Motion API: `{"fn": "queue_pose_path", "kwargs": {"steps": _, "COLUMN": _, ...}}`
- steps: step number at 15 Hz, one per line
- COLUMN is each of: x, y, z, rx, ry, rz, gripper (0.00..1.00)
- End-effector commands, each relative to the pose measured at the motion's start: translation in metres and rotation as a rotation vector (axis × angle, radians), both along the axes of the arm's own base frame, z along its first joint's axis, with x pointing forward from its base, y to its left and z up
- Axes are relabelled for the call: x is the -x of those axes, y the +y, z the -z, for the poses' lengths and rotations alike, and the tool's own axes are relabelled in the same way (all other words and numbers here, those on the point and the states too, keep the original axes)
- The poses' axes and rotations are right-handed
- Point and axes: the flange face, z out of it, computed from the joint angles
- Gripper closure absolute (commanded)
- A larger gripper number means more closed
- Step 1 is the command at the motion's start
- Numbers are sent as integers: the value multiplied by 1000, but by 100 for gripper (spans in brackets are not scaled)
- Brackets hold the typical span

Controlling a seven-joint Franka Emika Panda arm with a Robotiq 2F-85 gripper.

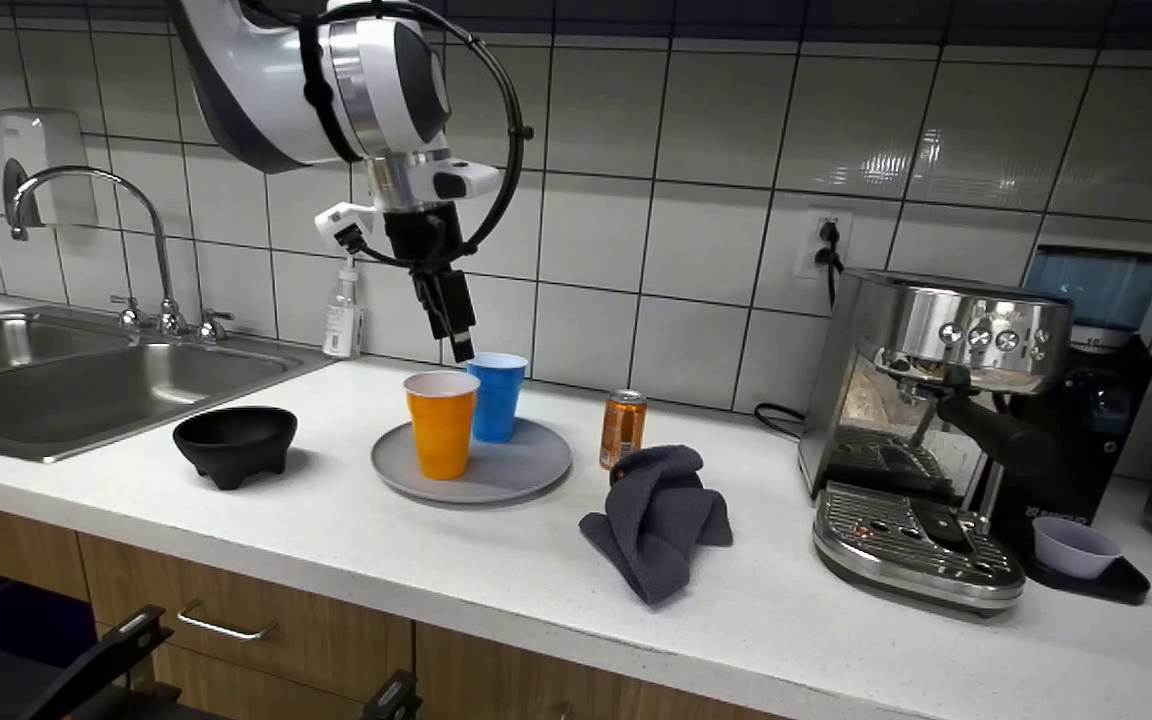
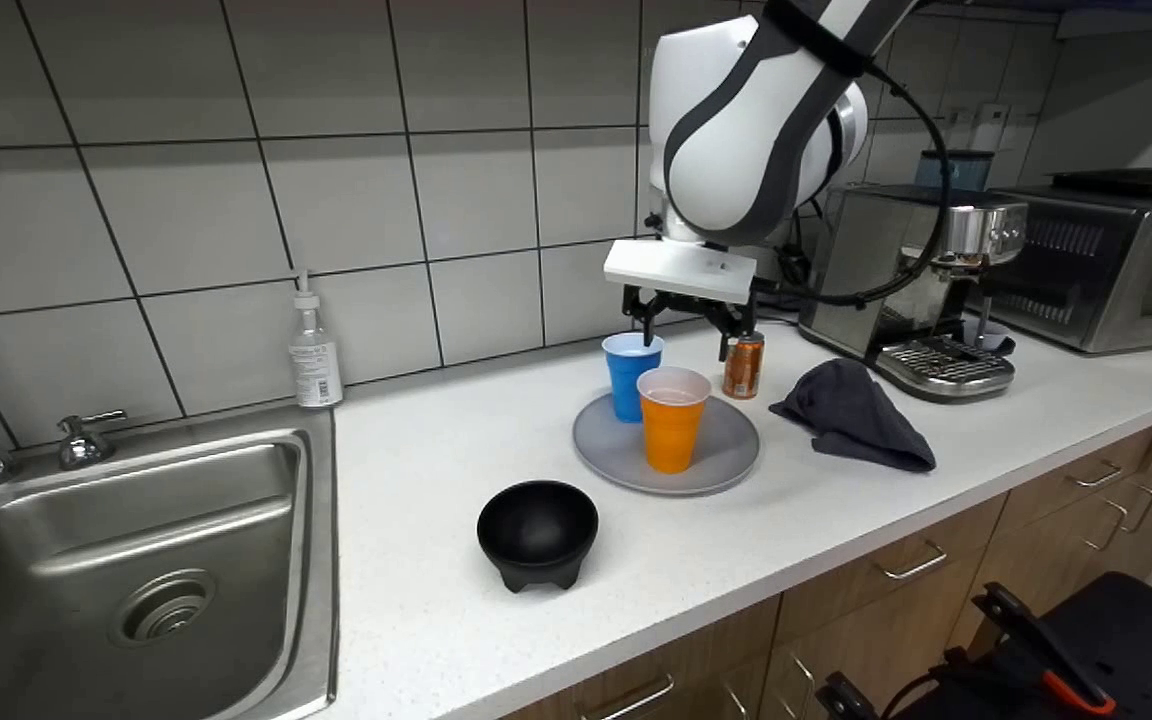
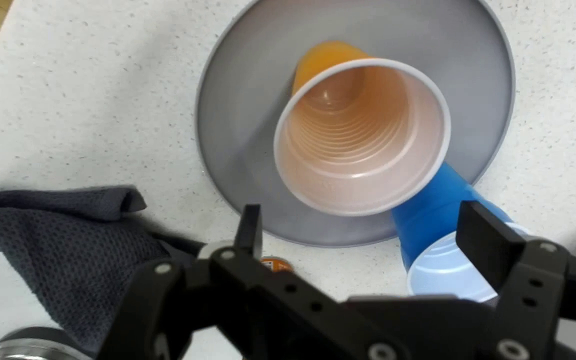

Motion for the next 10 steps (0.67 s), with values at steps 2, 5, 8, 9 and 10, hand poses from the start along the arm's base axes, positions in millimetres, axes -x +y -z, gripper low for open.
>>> {"fn": "queue_pose_path", "kwargs": {"steps": 2, "x": 7, "y": -2, "z": -5, "rx": 0, "ry": -2, "rz": -4, "gripper": 0}}
{"fn": "queue_pose_path", "kwargs": {"steps": 5, "x": 10, "y": -2, "z": -5, "rx": -2, "ry": -3, "rz": -6, "gripper": 0}}
{"fn": "queue_pose_path", "kwargs": {"steps": 8, "x": 10, "y": -2, "z": -5, "rx": -2, "ry": -3, "rz": -7, "gripper": 0}}
{"fn": "queue_pose_path", "kwargs": {"steps": 9, "x": 10, "y": -2, "z": -5, "rx": -2, "ry": -3, "rz": -7, "gripper": 0}}
{"fn": "queue_pose_path", "kwargs": {"steps": 10, "x": 10, "y": -2, "z": -5, "rx": -2, "ry": -3, "rz": -7, "gripper": 0}}
